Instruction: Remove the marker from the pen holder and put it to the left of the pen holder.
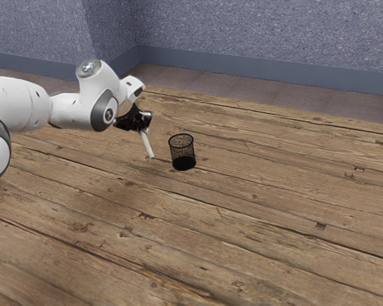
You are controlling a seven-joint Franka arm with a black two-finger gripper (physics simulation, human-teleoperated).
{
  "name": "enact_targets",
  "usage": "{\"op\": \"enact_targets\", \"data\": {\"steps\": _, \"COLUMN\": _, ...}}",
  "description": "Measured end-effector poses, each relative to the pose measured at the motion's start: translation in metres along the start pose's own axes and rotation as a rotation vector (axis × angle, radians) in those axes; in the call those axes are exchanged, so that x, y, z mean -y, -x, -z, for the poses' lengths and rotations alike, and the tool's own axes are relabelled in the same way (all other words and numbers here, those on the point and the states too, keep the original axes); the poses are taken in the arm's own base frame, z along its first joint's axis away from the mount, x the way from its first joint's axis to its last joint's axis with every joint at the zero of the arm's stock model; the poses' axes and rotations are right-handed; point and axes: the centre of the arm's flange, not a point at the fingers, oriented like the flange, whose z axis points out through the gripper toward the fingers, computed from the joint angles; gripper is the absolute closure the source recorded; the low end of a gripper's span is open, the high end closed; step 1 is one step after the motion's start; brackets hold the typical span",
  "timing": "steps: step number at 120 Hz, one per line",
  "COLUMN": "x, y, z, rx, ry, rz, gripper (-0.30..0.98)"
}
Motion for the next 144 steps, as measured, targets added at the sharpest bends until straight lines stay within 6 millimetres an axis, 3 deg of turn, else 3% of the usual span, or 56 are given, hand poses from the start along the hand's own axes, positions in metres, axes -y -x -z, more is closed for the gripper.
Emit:
{"op": "enact_targets", "data": {"steps": 31, "x": 0.014, "y": 0.011, "z": -0.019, "rx": 0.049, "ry": -0.024, "rz": 0.018, "gripper": 0.77}}
{"op": "enact_targets", "data": {"steps": 56, "x": 0.019, "y": 0.010, "z": -0.020, "rx": 0.057, "ry": -0.020, "rz": 0.016, "gripper": 0.35}}
{"op": "enact_targets", "data": {"steps": 84, "x": 0.018, "y": 0.010, "z": -0.018, "rx": 0.070, "ry": -0.023, "rz": -0.006, "gripper": 0.13}}
{"op": "enact_targets", "data": {"steps": 91, "x": 0.012, "y": 0.003, "z": -0.002, "rx": 0.055, "ry": -0.030, "rz": -0.039, "gripper": 0.10}}
{"op": "enact_targets", "data": {"steps": 106, "x": -0.005, "y": -0.020, "z": 0.072, "rx": 0.001, "ry": -0.056, "rz": -0.120, "gripper": 0.05}}
{"op": "enact_targets", "data": {"steps": 118, "x": -0.025, "y": -0.015, "z": 0.098, "rx": 0.037, "ry": -0.065, "rz": -0.168, "gripper": 0.03}}
{"op": "enact_targets", "data": {"steps": 125, "x": -0.034, "y": -0.008, "z": 0.105, "rx": 0.079, "ry": -0.071, "rz": -0.190, "gripper": 0.03}}
{"op": "enact_targets", "data": {"steps": 144, "x": -0.041, "y": 0.007, "z": 0.101, "rx": 0.179, "ry": -0.092, "rz": -0.219, "gripper": 0.01}}
